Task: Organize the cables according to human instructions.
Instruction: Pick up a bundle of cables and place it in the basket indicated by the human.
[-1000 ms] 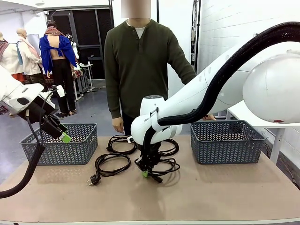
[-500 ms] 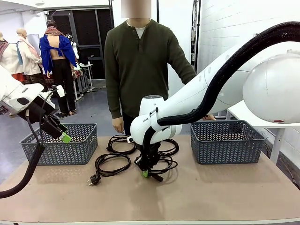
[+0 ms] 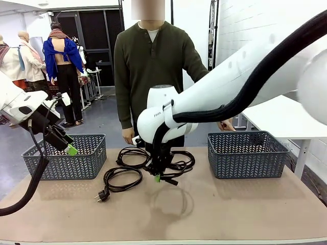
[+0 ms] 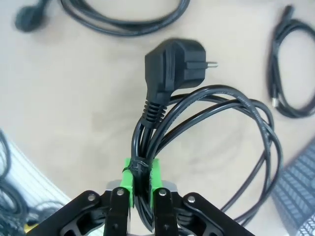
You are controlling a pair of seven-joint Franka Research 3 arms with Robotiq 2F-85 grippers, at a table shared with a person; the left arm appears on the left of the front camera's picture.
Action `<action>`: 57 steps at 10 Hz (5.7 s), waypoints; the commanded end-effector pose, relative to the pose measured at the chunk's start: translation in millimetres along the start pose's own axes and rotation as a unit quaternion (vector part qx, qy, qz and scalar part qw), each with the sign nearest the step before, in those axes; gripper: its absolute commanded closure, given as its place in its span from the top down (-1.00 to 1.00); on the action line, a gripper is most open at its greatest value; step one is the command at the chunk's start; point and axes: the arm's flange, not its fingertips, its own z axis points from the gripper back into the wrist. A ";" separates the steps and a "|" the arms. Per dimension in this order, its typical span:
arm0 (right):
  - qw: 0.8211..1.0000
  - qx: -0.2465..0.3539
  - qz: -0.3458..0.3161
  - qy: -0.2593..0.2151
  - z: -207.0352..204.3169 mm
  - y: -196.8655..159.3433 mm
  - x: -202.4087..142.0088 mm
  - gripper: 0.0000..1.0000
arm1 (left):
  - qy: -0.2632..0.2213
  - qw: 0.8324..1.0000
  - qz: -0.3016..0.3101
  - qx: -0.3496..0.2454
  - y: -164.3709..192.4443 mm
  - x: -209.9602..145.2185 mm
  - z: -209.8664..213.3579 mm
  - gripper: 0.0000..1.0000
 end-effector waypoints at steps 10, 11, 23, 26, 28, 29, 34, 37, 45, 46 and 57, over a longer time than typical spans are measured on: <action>0.961 -0.035 0.274 0.024 141.9 -136.5 -111.6 -1.00 | -0.009 1.000 -0.006 -0.006 3.0 -2.3 0.5 1.00; 0.963 -0.034 0.264 0.042 150.9 -124.1 -107.3 -1.00 | -0.009 1.000 -0.006 -0.006 3.0 -2.3 0.5 1.00; 0.960 -0.076 0.268 0.041 120.5 -220.9 -159.3 -1.00 | -0.009 1.000 -0.006 -0.006 3.0 -2.3 0.5 1.00; 0.952 -0.078 0.293 0.037 112.4 -269.0 -174.5 -1.00 | -0.009 1.000 -0.006 -0.006 3.0 -2.3 0.5 1.00; 0.957 -0.066 0.282 0.033 119.3 -295.8 -169.3 -1.00 | -0.009 1.000 -0.006 -0.006 3.0 -2.3 0.5 1.00; 0.955 -0.063 0.288 0.037 117.8 -301.8 -166.2 -1.00 | -0.009 1.000 -0.006 -0.006 3.0 -2.3 0.5 1.00; 0.940 -0.064 0.334 0.022 93.4 -319.0 -154.7 -1.00 | -0.009 1.000 -0.006 -0.006 3.0 -2.3 0.5 1.00; 0.939 -0.058 0.337 0.020 72.3 -327.9 -146.3 -1.00 | -0.009 1.000 -0.006 -0.006 3.0 -2.3 0.5 1.00; 0.948 -0.050 0.313 0.021 38.6 -338.6 -131.8 -0.47 | -0.009 1.000 -0.006 -0.006 3.0 -2.3 0.5 1.00; 0.949 -0.050 0.311 0.019 39.5 -338.6 -130.3 -0.08 | -0.009 1.000 -0.006 -0.006 3.0 -2.3 0.5 1.00; 0.968 -0.034 0.250 0.017 63.8 -334.3 -133.3 1.00 | -0.009 1.000 -0.006 -0.006 3.0 -2.3 0.5 1.00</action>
